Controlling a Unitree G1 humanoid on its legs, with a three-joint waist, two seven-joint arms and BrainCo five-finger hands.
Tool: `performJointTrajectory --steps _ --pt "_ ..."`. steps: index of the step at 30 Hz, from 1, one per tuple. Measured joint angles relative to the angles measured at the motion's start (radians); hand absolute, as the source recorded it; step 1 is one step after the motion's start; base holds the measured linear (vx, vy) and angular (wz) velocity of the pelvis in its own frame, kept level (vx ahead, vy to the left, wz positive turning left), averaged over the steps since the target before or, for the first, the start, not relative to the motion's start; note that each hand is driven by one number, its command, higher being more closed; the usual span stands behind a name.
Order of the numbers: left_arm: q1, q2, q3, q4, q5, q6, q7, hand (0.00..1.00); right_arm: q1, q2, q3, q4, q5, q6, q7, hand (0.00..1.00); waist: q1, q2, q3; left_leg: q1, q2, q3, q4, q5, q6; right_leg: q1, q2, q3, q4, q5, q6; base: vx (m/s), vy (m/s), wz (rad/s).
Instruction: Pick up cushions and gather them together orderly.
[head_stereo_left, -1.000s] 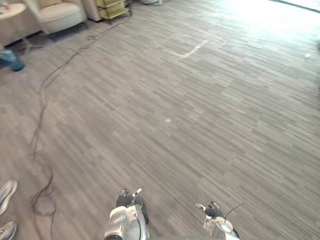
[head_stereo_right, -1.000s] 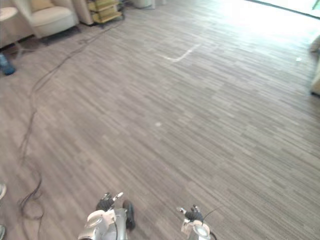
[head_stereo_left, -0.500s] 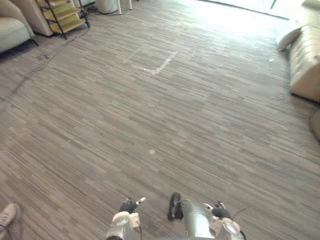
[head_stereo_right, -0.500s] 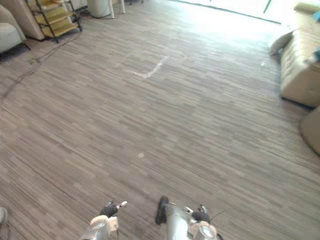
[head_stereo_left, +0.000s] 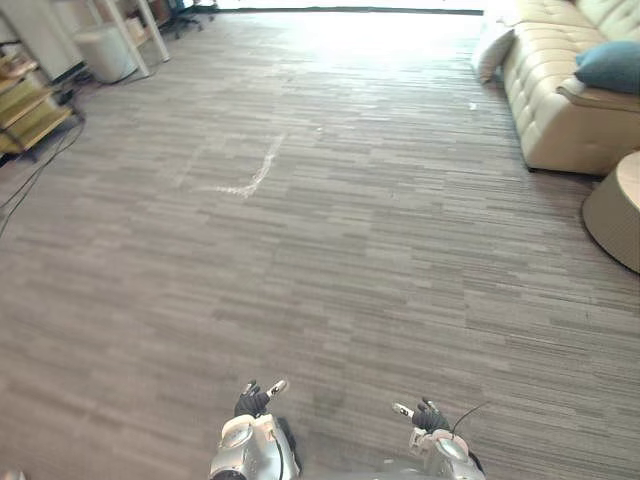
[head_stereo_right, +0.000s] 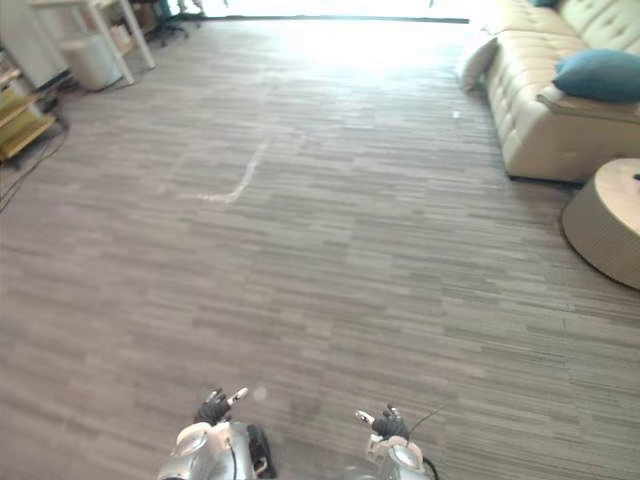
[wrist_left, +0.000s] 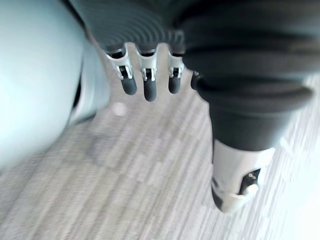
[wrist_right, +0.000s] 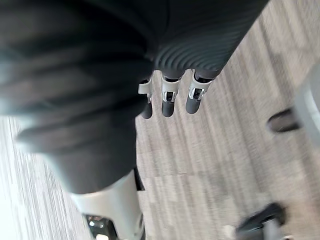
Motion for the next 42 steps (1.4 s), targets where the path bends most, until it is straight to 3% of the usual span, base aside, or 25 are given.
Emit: performJointTrajectory --steps 1,3,4,5,6,8,9,11,13,15,16,18,21,23,25,28,29,31,32,33,35,37,38,39,42 --pt "-0.004 0.012 0.000 0.005 0.000 0.001 0.000 0.00 0.003 0.004 0.001 0.001 0.000 0.001 -0.001 0.00 -0.002 -0.025 -0.015 0.001 -0.020 0.022 0.019 -0.030 0.023 -0.019 -0.031 0.008 0.041 0.000 0.003 0.74 0.383 -0.67" --pt "-0.012 0.031 -0.003 0.029 0.000 0.006 0.001 0.00 0.021 0.028 0.003 0.001 -0.002 0.000 0.000 0.00 -0.003 -0.071 -0.020 0.074 -0.057 0.080 0.018 -0.090 0.035 -0.155 -0.083 0.008 0.371 0.065 0.080 0.76 0.395 -0.48" --pt "-0.016 0.035 -0.003 0.035 0.000 0.010 0.001 0.00 0.022 0.025 0.006 -0.003 -0.003 0.001 0.004 0.00 -0.005 -0.069 -0.012 0.123 -0.065 0.086 0.001 -0.111 0.040 -0.223 -0.088 0.007 0.541 0.154 0.114 0.61 0.312 -0.44" --pt "-0.019 0.038 -0.006 0.053 0.001 0.018 0.003 0.00 0.016 0.022 0.001 -0.008 -0.005 -0.005 0.003 0.00 -0.019 -0.055 0.002 0.215 -0.076 0.093 -0.036 -0.136 0.045 -0.301 -0.095 -0.017 0.745 0.161 0.119 0.56 0.246 -0.37" --pt "-0.016 0.037 -0.016 0.066 0.001 0.020 0.004 0.00 0.017 0.018 0.002 -0.023 -0.007 -0.012 0.004 0.00 -0.024 -0.044 0.008 0.302 -0.076 0.105 -0.070 -0.150 0.052 -0.346 -0.094 -0.055 0.832 0.136 0.090 0.61 0.259 -0.36" --pt "-0.013 0.035 -0.036 0.073 0.001 0.020 0.003 0.00 0.022 0.022 0.003 -0.046 -0.008 -0.016 0.005 0.00 -0.025 -0.028 0.004 0.406 -0.075 0.129 -0.147 -0.169 0.054 -0.445 -0.094 -0.155 0.846 0.099 0.050 0.47 0.175 -0.34" --pt "-0.018 0.033 -0.041 0.073 0.001 0.020 0.003 0.00 0.017 0.021 0.001 -0.063 -0.008 -0.022 0.007 0.00 -0.033 -0.014 0.000 0.461 -0.074 0.129 -0.199 -0.207 0.027 -0.530 -0.097 -0.247 0.802 0.078 0.022 0.47 0.119 -0.24" --pt "-0.035 0.035 -0.042 0.094 0.002 0.023 0.003 0.00 0.009 0.020 -0.003 -0.077 -0.008 -0.027 0.011 0.00 -0.052 -0.029 0.014 0.531 -0.092 0.135 -0.241 -0.231 0.013 -0.619 -0.109 -0.330 0.654 0.079 0.004 0.48 0.051 0.01" --pt "-0.048 0.015 -0.053 0.109 0.004 0.024 0.000 0.00 0.002 0.002 -0.032 -0.076 -0.007 -0.026 0.013 0.00 -0.071 -0.024 0.021 0.608 -0.096 0.116 -0.274 -0.280 0.004 -0.673 -0.098 -0.373 0.356 0.178 -0.019 0.57 -0.050 0.48" --pt "-0.050 -0.004 -0.051 0.114 0.014 0.025 -0.002 0.00 0.011 -0.012 -0.047 -0.071 -0.008 -0.022 0.013 0.00 -0.074 -0.007 0.029 0.671 -0.087 0.077 -0.286 -0.315 0.014 -0.678 -0.086 -0.335 0.348 0.303 -0.074 0.65 -0.113 0.52" --pt "-0.049 -0.004 -0.060 0.119 0.022 0.024 -0.009 0.00 0.012 -0.031 -0.047 -0.071 -0.008 -0.021 0.014 0.00 -0.072 0.009 0.028 0.688 -0.079 0.061 -0.266 -0.296 0.007 -0.680 -0.084 -0.333 0.422 0.228 -0.091 0.69 -0.178 0.26" --pt "-0.041 -0.010 -0.063 0.130 0.040 0.027 -0.014 0.00 0.011 -0.050 -0.055 -0.076 -0.007 -0.020 0.015 0.00 -0.078 0.047 0.040 0.632 -0.032 0.017 -0.060 -0.259 -0.043 -0.661 -0.078 -0.336 0.498 0.132 -0.111 0.80 -0.275 0.03" --pt "-0.032 -0.004 -0.039 0.105 0.039 0.029 -0.018 0.00 -0.010 -0.064 -0.063 -0.064 -0.007 -0.014 0.011 0.00 -0.079 0.094 0.076 0.358 0.089 -0.113 0.608 -0.123 -0.154 -0.488 -0.014 -0.359 0.419 0.072 -0.129 0.63 -0.177 -0.13" --pt "-0.021 -0.002 -0.018 0.057 0.034 0.023 -0.016 0.00 -0.022 -0.056 -0.028 -0.032 -0.002 -0.011 0.009 0.00 -0.057 0.074 0.091 0.245 0.123 -0.085 0.769 -0.158 -0.096 -0.331 0.013 -0.340 0.310 0.065 -0.139 0.55 -0.085 -0.34" --pt "-0.020 -0.002 -0.013 0.027 0.019 0.013 -0.016 0.00 -0.023 -0.036 0.012 -0.029 0.003 -0.007 0.008 0.00 -0.042 0.033 0.086 0.127 0.131 -0.016 0.715 -0.184 -0.052 -0.224 0.013 -0.325 0.199 0.065 -0.125 0.43 -0.031 -0.21" --pt "-0.012 -0.006 -0.012 -0.009 0.000 -0.003 -0.019 0.00 -0.029 -0.014 0.046 -0.029 0.009 -0.002 0.006 0.00 -0.032 0.035 0.078 -0.001 0.097 0.061 0.286 -0.195 -0.019 -0.078 0.011 -0.286 0.067 0.050 -0.070 0.65 0.079 -0.37" --pt "-0.011 -0.007 0.001 -0.010 -0.001 -0.007 -0.017 0.00 -0.028 -0.004 0.048 -0.029 0.010 -0.003 0.006 0.00 -0.010 0.041 0.073 -0.006 0.058 0.043 0.072 -0.154 -0.027 -0.032 0.003 -0.254 0.039 0.027 -0.039 0.73 0.206 -0.75" --pt "-0.003 -0.004 0.004 -0.015 -0.003 -0.007 -0.014 0.00 -0.018 -0.001 0.065 -0.024 0.007 -0.002 0.003 0.00 0.008 0.030 0.051 -0.018 0.019 0.019 -0.008 -0.035 -0.010 0.013 -0.016 -0.217 0.009 -0.001 -0.003 0.60 0.223 -0.70" --pt "0.006 0.004 0.006 -0.019 -0.001 -0.007 -0.013 0.00 -0.018 0.010 0.080 -0.014 0.002 -0.002 0.003 0.00 0.012 0.005 0.020 -0.018 -0.014 0.022 0.004 0.004 0.019 0.030 -0.045 -0.178 0.003 -0.007 0.008 0.75 0.277 -0.45" --pt "0.005 0.016 0.003 -0.018 -0.001 -0.003 -0.006 0.00 -0.017 0.024 0.082 -0.008 -0.001 -0.003 0.004 0.00 -0.001 -0.029 -0.001 -0.017 -0.038 0.037 0.031 -0.026 0.051 0.017 -0.085 -0.163 0.030 0.010 0.025 0.62 0.221 -0.23" --pt "0.000 0.031 -0.003 -0.009 -0.001 0.003 -0.003 0.00 0.001 0.032 0.079 -0.003 -0.008 0.000 0.006 0.00 0.009 -0.061 -0.003 0.030 -0.073 0.054 0.083 -0.098 0.076 -0.032 -0.128 -0.107 0.235 0.076 0.076 0.64 0.291 -0.03" --pt "-0.005 0.039 -0.008 0.014 -0.002 0.012 -0.002 0.00 0.021 0.021 0.076 -0.007 -0.010 -0.004 0.007 0.00 0.000 -0.067 0.004 0.153 -0.104 0.060 0.032 -0.168 0.065 -0.217 -0.156 -0.054 0.683 0.270 0.110 0.70 0.272 -0.02" --pt "-0.005 0.044 -0.012 0.031 -0.002 0.017 -0.001 0.00 0.023 0.019 0.077 -0.016 -0.010 -0.008 0.011 0.00 -0.009 -0.063 0.010 0.204 -0.117 0.057 0.015 -0.190 0.067 -0.296 -0.158 -0.043 0.851 0.268 0.112 0.69 0.163 0.14" --pt "-0.006 0.045 -0.034 0.051 -0.002 0.021 0.001 0.00 0.026 0.014 0.078 -0.047 -0.011 -0.010 0.017 0.00 -0.018 -0.059 0.015 0.306 -0.125 0.051 -0.024 -0.213 0.079 -0.392 -0.153 -0.063 0.978 0.209 0.091 0.55 0.102 0.12" --pt "-0.003 0.033 -0.051 0.056 -0.002 0.024 0.002 0.00 0.029 0.003 0.071 -0.083 -0.010 -0.017 0.024 0.00 -0.019 -0.035 0.013 0.465 -0.113 0.047 -0.131 -0.285 0.037 -0.585 -0.145 -0.172 0.906 0.135 0.051 0.56 0.038 0.05"
